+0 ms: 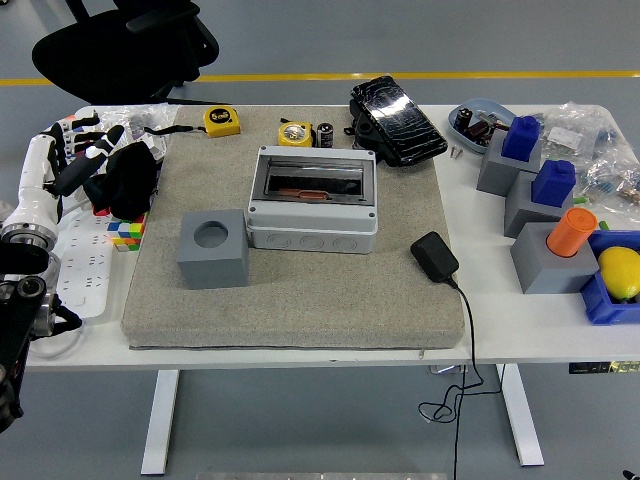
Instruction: Fetch the battery,place it into the box,close the lid of the box
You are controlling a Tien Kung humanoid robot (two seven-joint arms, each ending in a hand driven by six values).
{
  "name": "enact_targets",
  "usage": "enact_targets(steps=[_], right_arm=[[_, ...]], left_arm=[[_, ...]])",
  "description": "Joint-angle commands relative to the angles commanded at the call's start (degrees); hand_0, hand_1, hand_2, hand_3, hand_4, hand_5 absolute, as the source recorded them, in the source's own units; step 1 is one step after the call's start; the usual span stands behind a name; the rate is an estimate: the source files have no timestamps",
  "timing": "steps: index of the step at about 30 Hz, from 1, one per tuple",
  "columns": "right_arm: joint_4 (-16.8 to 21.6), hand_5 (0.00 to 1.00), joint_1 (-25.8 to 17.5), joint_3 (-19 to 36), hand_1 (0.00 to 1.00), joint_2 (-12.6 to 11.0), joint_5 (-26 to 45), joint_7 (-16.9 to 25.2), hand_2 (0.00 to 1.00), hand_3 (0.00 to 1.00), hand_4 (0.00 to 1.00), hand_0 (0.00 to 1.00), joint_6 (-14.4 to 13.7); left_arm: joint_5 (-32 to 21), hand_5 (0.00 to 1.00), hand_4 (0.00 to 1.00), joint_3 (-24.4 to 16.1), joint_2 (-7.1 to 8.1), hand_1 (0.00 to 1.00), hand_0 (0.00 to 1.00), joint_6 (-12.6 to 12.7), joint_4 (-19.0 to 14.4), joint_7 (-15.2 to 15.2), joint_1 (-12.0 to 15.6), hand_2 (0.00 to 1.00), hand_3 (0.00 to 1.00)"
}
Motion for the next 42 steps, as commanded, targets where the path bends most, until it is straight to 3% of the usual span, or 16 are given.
enact_targets(steps=[42], right_arm=[[-0.5,0.488,-0.6,2.3,0.629,0.7,-0.6,-1.3,0.657,0.555,0.952,0.579,0.2]], left_arm=[[0.0,0.539,0.998,-1.0,-0.5,0.649,0.534,-0.6,-1.3,0.1,1.2,0.639,0.677]])
